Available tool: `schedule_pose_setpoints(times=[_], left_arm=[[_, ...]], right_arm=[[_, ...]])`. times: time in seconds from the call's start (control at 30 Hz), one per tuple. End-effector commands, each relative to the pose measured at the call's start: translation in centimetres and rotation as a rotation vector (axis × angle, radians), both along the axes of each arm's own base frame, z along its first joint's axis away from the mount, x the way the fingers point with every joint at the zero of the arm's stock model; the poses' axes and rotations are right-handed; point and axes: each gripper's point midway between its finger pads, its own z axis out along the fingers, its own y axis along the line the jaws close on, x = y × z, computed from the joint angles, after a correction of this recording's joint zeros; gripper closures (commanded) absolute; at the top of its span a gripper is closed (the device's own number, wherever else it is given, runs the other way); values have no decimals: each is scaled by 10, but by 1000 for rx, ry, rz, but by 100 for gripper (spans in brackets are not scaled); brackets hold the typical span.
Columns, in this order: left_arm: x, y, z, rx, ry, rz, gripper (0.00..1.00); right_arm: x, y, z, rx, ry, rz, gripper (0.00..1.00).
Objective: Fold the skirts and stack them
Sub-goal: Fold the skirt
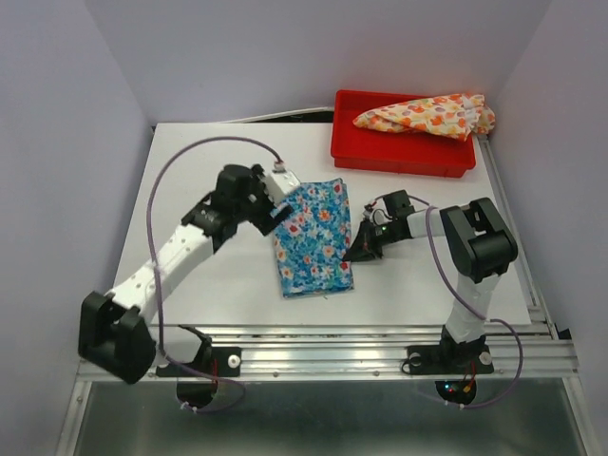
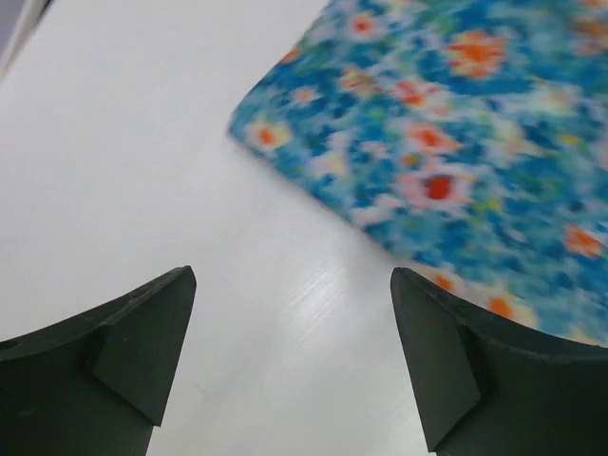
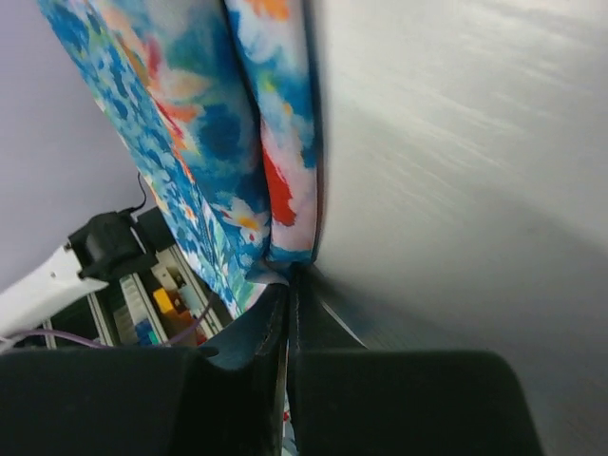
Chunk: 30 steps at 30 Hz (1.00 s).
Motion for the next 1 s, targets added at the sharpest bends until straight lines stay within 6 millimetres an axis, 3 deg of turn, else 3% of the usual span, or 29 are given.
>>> schedule_pose_setpoints(times=[0.0,0.03,0.07,0.1,0.17,0.23,0.27,0.33,0.47,0.63,0.87,0.97], left_arm=[[-84,-62,-10,243,-163,-388,3],[-101,-61,-21,269,-174,-394,3],[-110,-71,-22,259,-191,-418,3],[-122,-82,-29,257,-185,-450,3],[-122,-84,-30,218,-148,-390,3],[-119,-90,-27,187,-135,-367,4],[-118,-92,-24,165,-136,-353,4],[-116,-96,-12,126,-175,-348,4],[-110,-96,2,92,-204,-301,4],[-115,-99,14,-2,-194,-272,7],[-112,-102,38,-87,-222,-221,7],[-111,-106,42,-109,-222,-221,7]], right_arm=[[20,4,8,5,-23,-69,99],[20,3,7,1,-16,-71,90],[23,3,9,-9,-31,-68,59],[24,1,11,-26,-34,-68,55],[24,-9,12,-112,-46,-99,36],[25,-16,31,-155,-85,-132,24],[26,-24,31,-203,-105,-167,20],[28,-33,46,-249,-148,-213,17],[8,-30,52,-310,-163,-175,19],[-28,-23,30,-404,-173,-162,22],[-47,-33,12,-480,-136,-217,25],[-58,-27,4,-460,-103,-197,26]])
